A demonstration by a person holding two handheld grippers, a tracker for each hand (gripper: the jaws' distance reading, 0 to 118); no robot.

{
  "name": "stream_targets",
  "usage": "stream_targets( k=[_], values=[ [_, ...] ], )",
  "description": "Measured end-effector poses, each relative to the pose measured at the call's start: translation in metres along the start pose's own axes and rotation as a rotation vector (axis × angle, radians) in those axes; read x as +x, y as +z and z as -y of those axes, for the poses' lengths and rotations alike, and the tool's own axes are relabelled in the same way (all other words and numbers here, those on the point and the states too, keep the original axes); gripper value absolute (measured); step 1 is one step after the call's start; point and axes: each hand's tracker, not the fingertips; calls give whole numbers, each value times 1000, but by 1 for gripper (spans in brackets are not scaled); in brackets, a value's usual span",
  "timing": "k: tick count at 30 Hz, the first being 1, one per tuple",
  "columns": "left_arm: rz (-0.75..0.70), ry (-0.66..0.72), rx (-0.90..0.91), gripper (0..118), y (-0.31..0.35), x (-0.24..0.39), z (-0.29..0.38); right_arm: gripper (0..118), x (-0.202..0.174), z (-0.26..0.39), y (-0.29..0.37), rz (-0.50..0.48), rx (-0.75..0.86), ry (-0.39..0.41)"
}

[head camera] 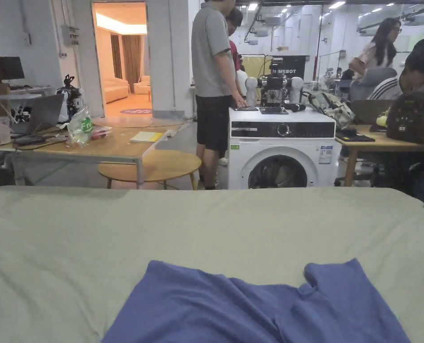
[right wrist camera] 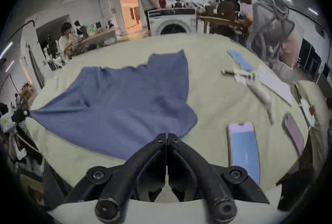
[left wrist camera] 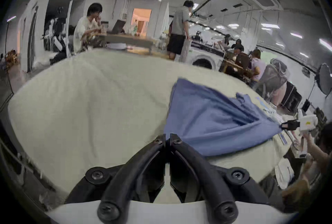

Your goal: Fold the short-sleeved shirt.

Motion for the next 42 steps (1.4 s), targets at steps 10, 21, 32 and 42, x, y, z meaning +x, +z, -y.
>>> stream_targets(
  k=[10,21,32,42],
  values=[
    [8,16,-105,0,6,-9,40,0,-2,47,-1,10,-76,56],
    [84,-100,7,77,27,20,17,84,-9,32,39,-74,125,46],
    [38,-306,385,74,43,122,-19,83,-91,-11,87,-143,406,129],
    [164,-284,304,0,28,136,-41,0,-105,-7,55,-192,374,101]
  ],
)
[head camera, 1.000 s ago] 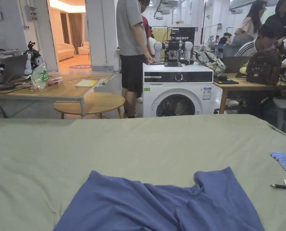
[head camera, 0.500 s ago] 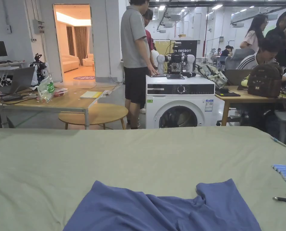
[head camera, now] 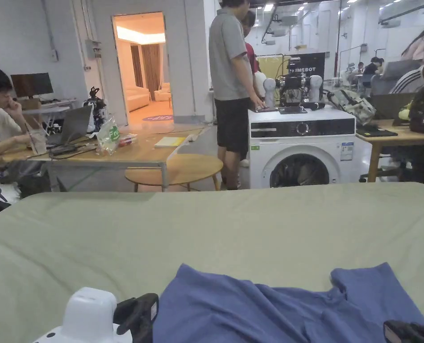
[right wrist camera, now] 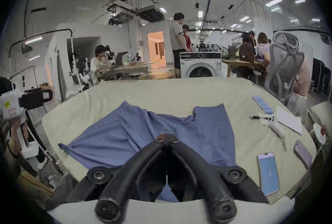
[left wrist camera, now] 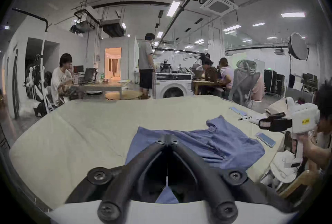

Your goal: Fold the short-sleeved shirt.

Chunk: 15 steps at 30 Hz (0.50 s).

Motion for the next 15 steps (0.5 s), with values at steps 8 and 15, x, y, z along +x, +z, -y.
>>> stream_targets(
  k=[8,15],
  values=[
    [83,84,-256,6,-115,-41,-34,0,32,3,-22,-30,-65,-38],
    [36,118,-546,88,-314,-88,-35,0,61,23,-28,40,-124,-10]
  ],
)
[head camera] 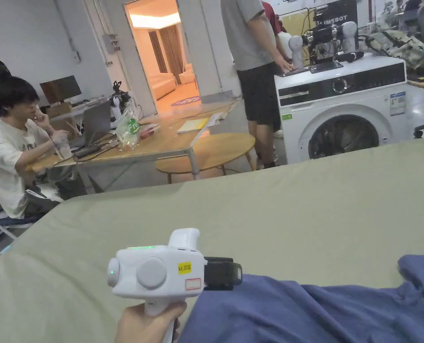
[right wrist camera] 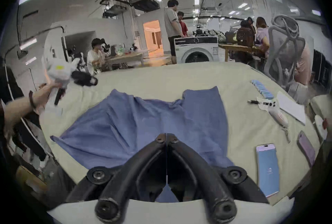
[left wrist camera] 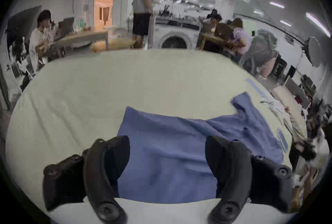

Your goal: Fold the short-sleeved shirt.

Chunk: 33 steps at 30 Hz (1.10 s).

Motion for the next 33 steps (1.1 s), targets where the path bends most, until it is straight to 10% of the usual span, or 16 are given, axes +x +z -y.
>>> stream_targets(
  k=[5,16,19,22,25,28,33],
  values=[
    [-108,65,-98,87,-92,-35,-27,0,31,18,4,118,-69,79],
    [-180,57,-187,47,-144,-41,-21,0,74,43,4,154,-167,-99],
    [-183,41,-207,0,-147,-34,-22,0,77,26,-5,139,-147,-120],
    [-247,-56,-225,0,-158,-22,-13,2,84,-3,-30,117,-111,-185],
    [-251,-60,-229,0,-160,-21,-11,42,99,-34,-71,112,-107,-217],
    [-247,-57,-246,0,-154,-17,-12,43,104,-58,-132,199,-245,-124],
    [-224,-45,-257,0,-149,-19,-12,43,134,-55,-212,267,-464,-231]
  ],
)
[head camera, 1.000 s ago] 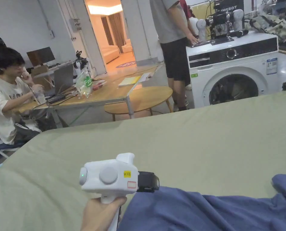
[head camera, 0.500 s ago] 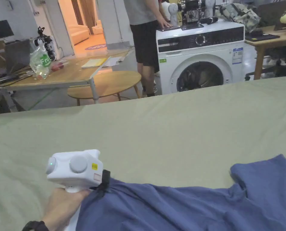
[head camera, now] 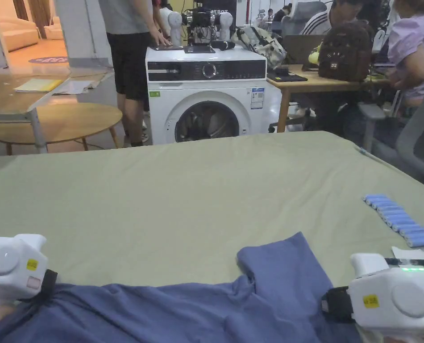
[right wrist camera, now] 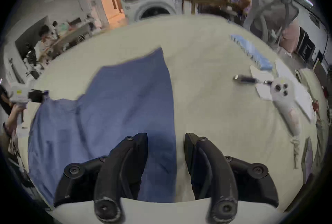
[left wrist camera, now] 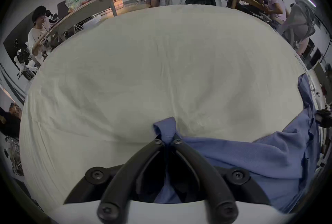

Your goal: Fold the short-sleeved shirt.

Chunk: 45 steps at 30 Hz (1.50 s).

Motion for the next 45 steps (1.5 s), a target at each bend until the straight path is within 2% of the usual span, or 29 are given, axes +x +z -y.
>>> stream_targets(
  k=[1,2,3,4,5,6,8,11,13,14,17,20,23,27,31,38,45],
  values=[
    [5,4,2,0,1,-1,1,41,0,2,-5,-24,-23,-5],
    [12,12,4,0,1,-4,0,29,-3,6,3,-12,30,16],
    [17,21,9,0,1,-4,2,8,-8,8,11,10,48,45],
    [22,32,17,0,1,-5,3,0,-11,10,14,6,48,47],
    [25,50,39,0,2,-5,5,0,-12,13,14,-28,36,47],
    [23,72,80,0,5,-6,7,0,-14,14,13,14,46,39],
    [-36,54,287,0,30,3,29,0,-8,12,20,-19,64,9],
    [63,83,396,0,87,-7,39,0,1,12,82,-113,265,-30],
    [55,56,488,0,138,-16,48,0,0,2,127,-154,304,-57],
    [84,54,591,0,162,-26,52,0,-2,-2,145,-169,319,-45],
    [123,77,714,0,253,-40,66,0,-21,-14,203,-94,434,72],
    [143,98,843,0,335,-62,78,0,-28,-27,260,-113,529,72],
    [100,132,952,0,396,-83,86,0,-36,-43,311,-124,624,51],
    [88,206,1031,0,453,-101,85,0,-57,-71,364,-165,713,68],
    [34,230,1099,0,490,-106,70,0,-97,-115,405,-89,776,168],
    [-86,256,1098,0,517,-120,6,0,-149,-198,442,-27,864,193],
    [-193,209,1044,0,489,-130,-66,0,-185,-276,435,13,902,182]
  ],
)
